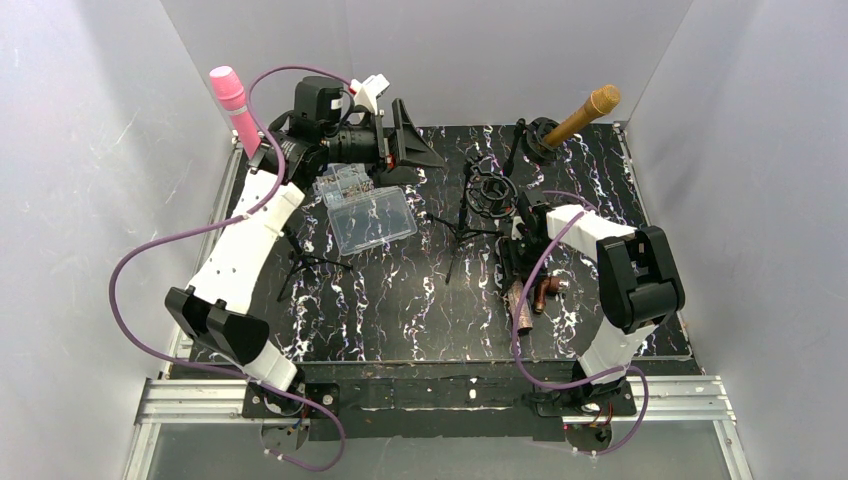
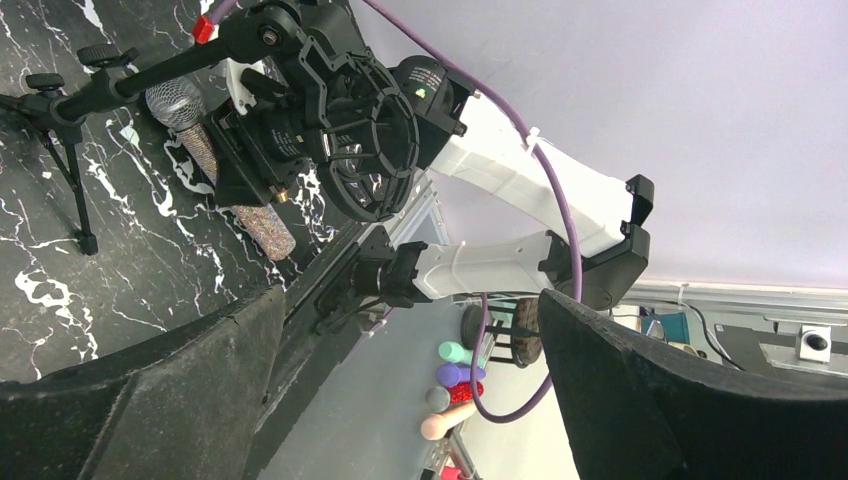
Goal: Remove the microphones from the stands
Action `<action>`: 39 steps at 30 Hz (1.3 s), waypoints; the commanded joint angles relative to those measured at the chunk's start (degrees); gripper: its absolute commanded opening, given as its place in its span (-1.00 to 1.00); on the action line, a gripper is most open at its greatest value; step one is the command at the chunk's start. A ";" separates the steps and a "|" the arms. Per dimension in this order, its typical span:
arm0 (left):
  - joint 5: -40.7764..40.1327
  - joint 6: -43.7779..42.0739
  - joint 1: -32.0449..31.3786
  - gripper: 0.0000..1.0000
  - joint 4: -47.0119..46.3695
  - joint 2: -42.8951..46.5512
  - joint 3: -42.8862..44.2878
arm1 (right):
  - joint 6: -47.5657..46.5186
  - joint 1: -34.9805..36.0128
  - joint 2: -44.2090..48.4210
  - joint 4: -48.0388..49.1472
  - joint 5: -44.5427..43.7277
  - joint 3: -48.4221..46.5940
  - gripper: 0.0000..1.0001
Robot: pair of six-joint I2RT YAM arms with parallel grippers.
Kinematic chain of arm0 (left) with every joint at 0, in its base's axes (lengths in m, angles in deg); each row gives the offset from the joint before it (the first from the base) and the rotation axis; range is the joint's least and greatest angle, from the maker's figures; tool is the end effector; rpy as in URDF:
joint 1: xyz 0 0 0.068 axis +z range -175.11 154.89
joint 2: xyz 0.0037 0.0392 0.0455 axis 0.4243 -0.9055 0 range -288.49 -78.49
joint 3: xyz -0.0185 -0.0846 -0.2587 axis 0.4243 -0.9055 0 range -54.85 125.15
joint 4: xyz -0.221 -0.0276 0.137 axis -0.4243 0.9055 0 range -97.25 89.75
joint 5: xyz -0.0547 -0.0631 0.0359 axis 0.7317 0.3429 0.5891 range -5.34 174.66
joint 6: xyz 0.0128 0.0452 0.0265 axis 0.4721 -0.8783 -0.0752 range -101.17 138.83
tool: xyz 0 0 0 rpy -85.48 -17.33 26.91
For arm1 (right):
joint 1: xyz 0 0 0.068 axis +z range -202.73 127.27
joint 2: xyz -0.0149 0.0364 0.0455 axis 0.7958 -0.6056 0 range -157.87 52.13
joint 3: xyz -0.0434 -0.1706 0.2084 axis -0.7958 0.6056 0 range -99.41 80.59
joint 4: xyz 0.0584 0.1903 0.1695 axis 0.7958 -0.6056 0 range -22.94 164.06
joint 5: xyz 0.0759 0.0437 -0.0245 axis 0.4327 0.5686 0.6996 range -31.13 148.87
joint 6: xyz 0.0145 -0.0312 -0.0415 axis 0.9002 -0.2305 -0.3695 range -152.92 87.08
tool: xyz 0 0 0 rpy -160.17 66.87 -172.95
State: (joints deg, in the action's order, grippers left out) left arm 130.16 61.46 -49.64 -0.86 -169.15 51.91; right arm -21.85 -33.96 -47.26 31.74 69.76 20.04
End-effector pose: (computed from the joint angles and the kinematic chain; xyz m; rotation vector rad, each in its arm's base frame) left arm 0.2981 -0.1640 0.5198 0.4908 1.5672 -1.4780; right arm 0.2897 0.1055 0.1594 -0.2253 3.0148 0.3387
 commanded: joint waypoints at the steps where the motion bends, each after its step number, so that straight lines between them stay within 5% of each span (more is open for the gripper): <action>1: 2.94 -0.28 0.27 0.97 0.11 0.78 1.59 | -1.35 -0.13 -0.87 -2.17 -1.67 -2.14 0.13; 10: 3.11 -8.91 0.31 0.97 2.48 -1.96 3.14 | -2.53 -0.15 1.67 -7.30 2.47 -8.68 0.58; 24: -0.23 -40.50 0.33 0.97 4.90 -3.99 -4.38 | -6.08 -0.39 17.71 -0.43 7.77 -8.88 0.56; 30: -0.50 -49.47 -0.91 0.97 -4.68 -6.53 -11.39 | -10.31 -0.57 25.72 6.02 12.07 -2.48 0.51; 39: 2.43 -48.17 -2.63 0.97 -29.60 -12.09 -20.44 | -12.98 -7.94 32.71 8.71 14.43 2.73 0.51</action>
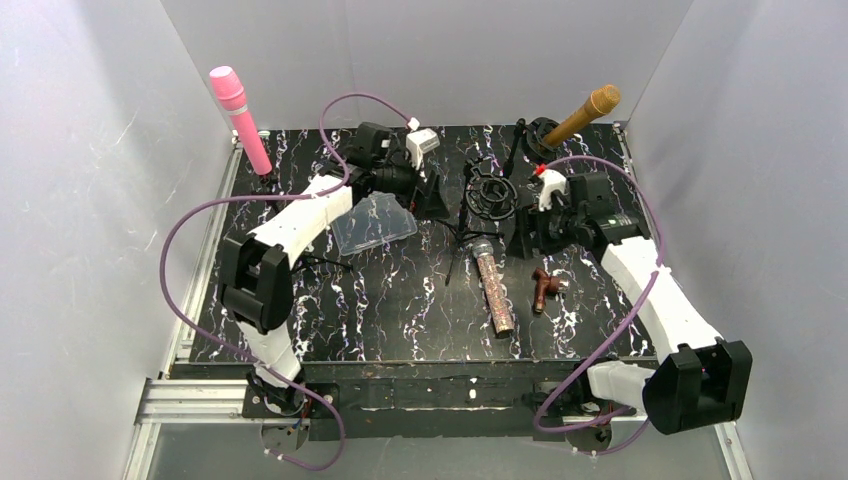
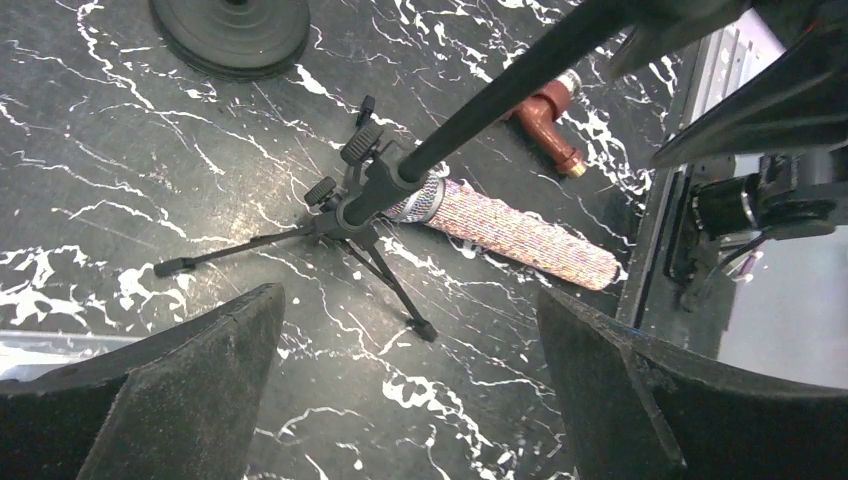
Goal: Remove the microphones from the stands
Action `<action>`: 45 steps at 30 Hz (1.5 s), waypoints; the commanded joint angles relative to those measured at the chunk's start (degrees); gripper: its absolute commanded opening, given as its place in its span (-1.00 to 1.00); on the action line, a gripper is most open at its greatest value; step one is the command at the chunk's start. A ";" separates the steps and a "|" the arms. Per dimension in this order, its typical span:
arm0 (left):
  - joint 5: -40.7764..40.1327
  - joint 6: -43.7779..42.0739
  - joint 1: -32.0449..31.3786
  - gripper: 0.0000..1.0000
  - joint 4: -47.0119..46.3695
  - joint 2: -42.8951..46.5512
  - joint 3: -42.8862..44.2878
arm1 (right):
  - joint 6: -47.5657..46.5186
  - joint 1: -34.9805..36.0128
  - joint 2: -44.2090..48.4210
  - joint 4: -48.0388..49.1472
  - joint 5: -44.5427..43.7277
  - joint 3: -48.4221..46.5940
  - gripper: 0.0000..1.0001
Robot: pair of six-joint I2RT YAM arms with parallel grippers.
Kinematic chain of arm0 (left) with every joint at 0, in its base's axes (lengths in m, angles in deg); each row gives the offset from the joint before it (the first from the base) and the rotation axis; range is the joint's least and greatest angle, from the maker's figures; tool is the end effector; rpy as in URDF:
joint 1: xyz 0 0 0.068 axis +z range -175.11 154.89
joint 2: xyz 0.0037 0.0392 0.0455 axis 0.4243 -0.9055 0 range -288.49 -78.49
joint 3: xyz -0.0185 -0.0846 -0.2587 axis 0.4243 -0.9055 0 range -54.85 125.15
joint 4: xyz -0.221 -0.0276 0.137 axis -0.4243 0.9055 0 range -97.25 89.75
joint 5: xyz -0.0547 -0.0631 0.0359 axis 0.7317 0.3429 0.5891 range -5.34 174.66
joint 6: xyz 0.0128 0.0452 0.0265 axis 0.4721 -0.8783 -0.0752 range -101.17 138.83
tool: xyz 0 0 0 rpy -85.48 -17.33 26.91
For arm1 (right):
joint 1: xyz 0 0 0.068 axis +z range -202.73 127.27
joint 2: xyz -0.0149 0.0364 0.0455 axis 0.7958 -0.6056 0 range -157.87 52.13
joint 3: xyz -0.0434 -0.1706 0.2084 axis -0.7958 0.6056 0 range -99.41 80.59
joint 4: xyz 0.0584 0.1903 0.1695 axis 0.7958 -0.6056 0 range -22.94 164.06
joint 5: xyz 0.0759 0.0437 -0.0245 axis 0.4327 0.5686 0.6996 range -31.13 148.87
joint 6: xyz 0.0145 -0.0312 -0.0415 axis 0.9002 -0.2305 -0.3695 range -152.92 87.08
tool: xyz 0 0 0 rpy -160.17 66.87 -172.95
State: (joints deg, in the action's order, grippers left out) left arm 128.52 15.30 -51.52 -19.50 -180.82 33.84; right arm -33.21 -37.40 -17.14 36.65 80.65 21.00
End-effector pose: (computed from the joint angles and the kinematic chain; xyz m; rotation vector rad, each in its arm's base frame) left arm 0.3726 -0.2126 0.3696 0.9892 1.3404 -0.9119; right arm 0.2386 0.0791 0.3000 -0.5033 2.3403 0.5781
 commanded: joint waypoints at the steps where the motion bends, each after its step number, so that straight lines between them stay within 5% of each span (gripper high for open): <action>1: 4.29 -2.05 -0.99 0.97 -12.02 -0.94 -2.57 | -1.44 -5.94 3.04 4.01 4.55 2.39 0.50; 19: -2.31 -0.70 -5.55 0.91 -17.81 -6.65 4.65 | -1.21 -14.41 4.58 3.55 10.76 6.39 0.49; 30: -0.57 2.23 -6.09 0.48 -17.59 -9.23 7.13 | -0.84 -14.80 5.26 3.87 12.02 7.27 0.48; 45: 2.42 5.94 -6.26 -0.42 -18.14 -9.95 9.49 | -1.02 -16.74 4.85 3.75 13.02 7.59 0.47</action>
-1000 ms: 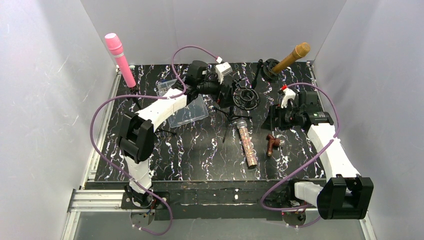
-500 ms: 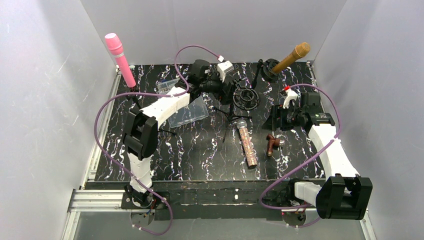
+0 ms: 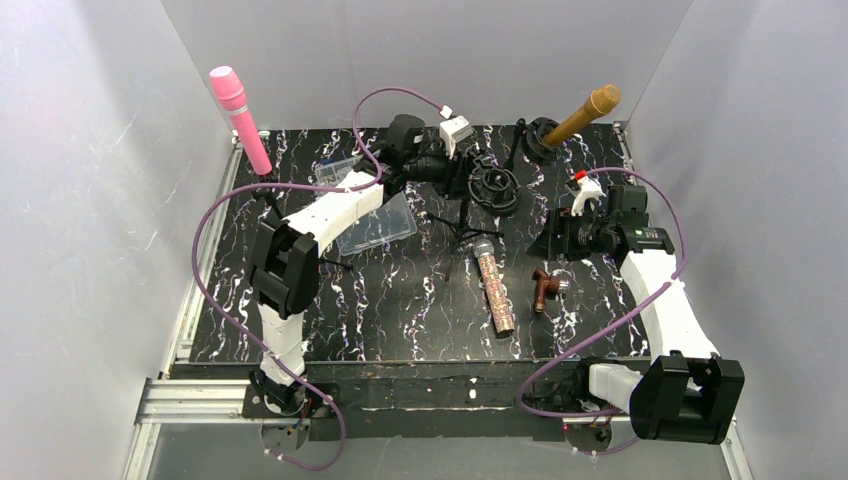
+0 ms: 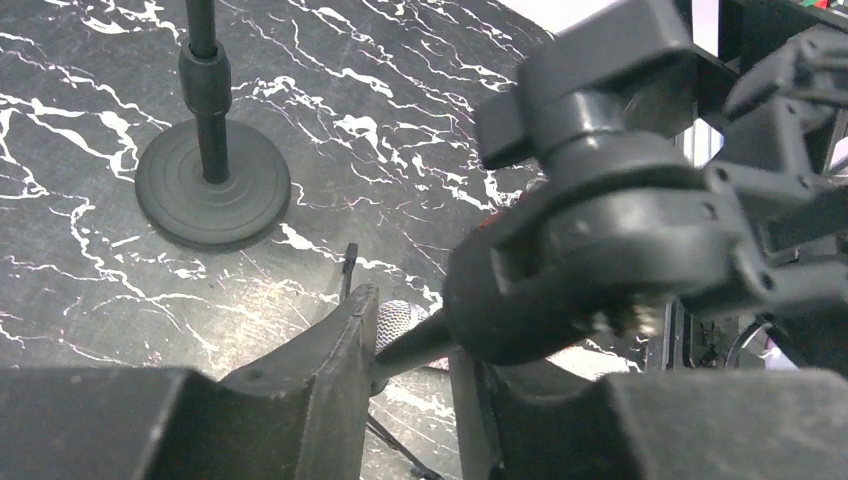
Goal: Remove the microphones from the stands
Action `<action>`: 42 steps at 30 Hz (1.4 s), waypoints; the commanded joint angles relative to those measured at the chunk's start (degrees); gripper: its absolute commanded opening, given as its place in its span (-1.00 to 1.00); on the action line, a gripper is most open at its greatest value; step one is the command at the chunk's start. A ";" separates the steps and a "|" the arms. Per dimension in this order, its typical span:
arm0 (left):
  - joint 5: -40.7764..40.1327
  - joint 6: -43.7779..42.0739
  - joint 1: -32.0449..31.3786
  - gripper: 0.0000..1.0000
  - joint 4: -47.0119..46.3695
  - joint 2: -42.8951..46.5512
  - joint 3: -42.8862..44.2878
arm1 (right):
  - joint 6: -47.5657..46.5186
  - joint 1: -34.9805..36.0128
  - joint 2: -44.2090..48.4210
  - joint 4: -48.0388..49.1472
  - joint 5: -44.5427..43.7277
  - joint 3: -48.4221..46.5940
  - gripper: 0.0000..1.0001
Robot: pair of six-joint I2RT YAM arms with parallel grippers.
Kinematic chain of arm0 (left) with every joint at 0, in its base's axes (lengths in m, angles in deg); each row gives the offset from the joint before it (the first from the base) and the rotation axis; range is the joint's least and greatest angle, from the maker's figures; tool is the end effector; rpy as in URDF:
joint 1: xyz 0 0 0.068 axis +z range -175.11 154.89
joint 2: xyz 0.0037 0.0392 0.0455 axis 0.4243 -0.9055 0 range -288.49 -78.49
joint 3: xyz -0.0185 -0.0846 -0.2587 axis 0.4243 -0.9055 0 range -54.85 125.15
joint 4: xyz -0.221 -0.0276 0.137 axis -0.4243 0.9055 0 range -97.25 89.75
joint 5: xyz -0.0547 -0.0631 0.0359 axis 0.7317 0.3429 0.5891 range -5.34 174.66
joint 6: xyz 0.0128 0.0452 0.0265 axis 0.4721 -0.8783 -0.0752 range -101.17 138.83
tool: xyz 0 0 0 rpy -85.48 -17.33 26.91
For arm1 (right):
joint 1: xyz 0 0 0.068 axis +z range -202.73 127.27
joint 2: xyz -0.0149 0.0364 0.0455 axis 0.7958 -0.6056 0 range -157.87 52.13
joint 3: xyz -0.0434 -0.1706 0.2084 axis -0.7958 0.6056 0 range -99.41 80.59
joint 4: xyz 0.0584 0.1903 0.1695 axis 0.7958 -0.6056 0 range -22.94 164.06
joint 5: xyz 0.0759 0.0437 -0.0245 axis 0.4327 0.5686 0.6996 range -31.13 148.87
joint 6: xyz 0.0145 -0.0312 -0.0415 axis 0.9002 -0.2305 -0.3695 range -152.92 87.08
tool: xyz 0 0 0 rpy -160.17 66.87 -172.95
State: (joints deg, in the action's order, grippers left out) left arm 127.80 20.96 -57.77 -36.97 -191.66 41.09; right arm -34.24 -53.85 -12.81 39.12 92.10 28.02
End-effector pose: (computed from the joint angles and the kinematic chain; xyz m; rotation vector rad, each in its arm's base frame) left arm 0.3853 -0.2759 0.3626 0.9872 1.1163 -1.0022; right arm 0.2310 0.0150 0.2825 -0.2732 2.3066 0.6692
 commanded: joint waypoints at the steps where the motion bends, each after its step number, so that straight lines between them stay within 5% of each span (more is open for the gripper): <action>1: 3.17 0.17 -0.03 -0.54 -0.63 0.92 2.16 | -0.04 -0.28 0.56 1.31 1.62 0.55 0.47; 9: 4.29 -0.67 -0.03 -1.00 0.26 1.14 4.56 | -0.09 -0.36 0.17 0.62 2.34 -0.20 0.46; 26: -6.85 0.76 0.05 -1.00 6.87 0.91 17.87 | -3.43 -0.31 1.01 -0.03 10.20 -4.12 0.43; 35: 10.77 12.68 0.77 -1.00 16.40 5.72 28.65 | -7.79 0.09 -1.24 8.00 29.17 -15.13 0.35; 42: 29.32 25.80 0.94 -1.00 10.77 12.50 26.18 | -6.23 6.03 -4.80 15.96 36.39 -22.89 0.29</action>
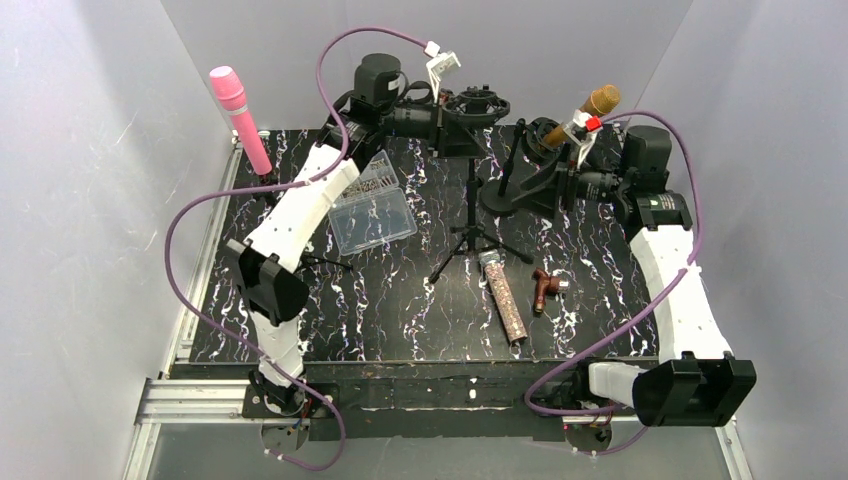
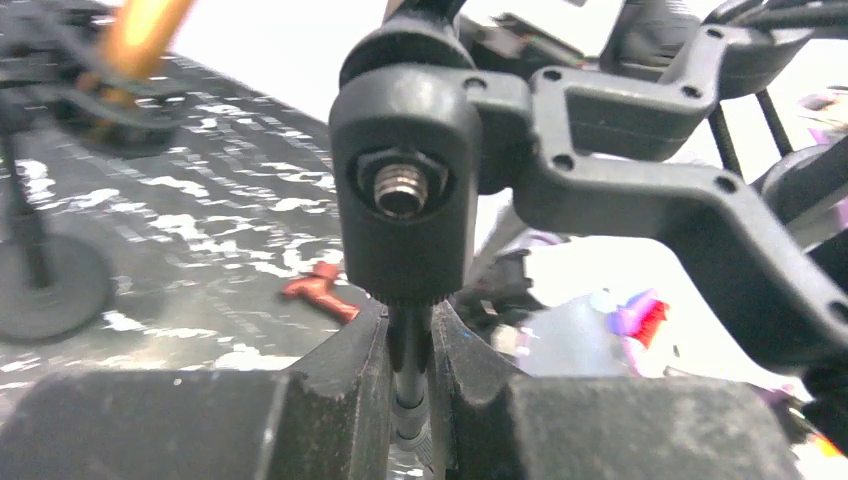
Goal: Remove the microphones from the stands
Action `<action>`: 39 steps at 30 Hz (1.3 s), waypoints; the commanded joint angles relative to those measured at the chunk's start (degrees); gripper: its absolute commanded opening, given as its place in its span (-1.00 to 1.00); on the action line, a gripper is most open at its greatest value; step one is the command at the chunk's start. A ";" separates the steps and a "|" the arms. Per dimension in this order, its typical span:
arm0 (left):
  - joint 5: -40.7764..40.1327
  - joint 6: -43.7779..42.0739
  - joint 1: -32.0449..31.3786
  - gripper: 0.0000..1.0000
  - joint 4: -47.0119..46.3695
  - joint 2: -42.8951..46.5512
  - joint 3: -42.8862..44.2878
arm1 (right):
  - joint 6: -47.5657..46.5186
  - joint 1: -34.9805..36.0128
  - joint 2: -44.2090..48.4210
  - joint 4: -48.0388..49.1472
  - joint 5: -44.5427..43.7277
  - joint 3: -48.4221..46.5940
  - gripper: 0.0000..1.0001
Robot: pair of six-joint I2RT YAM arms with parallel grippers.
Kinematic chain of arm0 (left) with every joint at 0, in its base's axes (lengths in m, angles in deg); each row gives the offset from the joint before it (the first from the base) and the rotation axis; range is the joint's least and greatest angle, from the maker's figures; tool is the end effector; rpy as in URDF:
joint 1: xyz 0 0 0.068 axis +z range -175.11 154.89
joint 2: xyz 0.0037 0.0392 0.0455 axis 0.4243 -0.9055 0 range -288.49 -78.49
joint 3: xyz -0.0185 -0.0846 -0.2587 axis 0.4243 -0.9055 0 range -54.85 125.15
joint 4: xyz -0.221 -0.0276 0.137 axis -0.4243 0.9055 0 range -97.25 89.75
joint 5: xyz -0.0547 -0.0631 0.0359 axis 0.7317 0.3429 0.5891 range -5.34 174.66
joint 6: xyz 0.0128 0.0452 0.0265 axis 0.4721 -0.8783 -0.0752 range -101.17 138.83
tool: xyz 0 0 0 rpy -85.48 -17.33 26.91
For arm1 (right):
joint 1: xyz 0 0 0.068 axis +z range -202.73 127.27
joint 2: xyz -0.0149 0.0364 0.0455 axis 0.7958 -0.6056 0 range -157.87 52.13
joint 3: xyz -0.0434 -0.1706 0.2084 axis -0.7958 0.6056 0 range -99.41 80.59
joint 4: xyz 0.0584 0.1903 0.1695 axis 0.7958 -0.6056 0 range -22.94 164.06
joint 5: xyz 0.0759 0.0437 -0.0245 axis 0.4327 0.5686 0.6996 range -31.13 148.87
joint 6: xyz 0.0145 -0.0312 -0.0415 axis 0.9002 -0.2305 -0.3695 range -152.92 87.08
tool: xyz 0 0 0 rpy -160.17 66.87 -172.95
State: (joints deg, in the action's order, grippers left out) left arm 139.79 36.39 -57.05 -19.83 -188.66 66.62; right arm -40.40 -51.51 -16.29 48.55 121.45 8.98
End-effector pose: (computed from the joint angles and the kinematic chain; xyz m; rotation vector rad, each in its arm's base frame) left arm 0.3458 -0.2500 0.5064 1.0458 1.0126 -1.2687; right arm 0.2470 0.0368 0.3983 -0.8282 1.6595 0.9795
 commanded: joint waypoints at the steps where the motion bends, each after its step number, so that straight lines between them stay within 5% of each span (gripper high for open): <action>1: 19.24 10.93 0.22 -1.00 -8.11 10.51 -0.80 | -0.19 4.76 -1.67 7.41 7.24 -4.24 0.29; 14: 27.18 10.91 -0.35 -1.00 -13.58 16.97 -8.71 | 2.28 15.56 -4.15 11.93 16.59 -7.48 0.16; 30: 25.75 5.50 -1.63 -1.00 -9.95 18.47 -12.83 | 3.98 22.30 -5.30 12.42 14.88 -8.92 -0.03; 39: 24.86 5.28 -1.71 -1.00 -9.63 18.34 -12.75 | 5.77 23.30 -5.67 14.34 15.06 -7.40 -0.47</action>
State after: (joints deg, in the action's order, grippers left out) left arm 162.39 41.35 -58.47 -27.02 -174.17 53.40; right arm -35.94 -28.83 -21.86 59.50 136.18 0.85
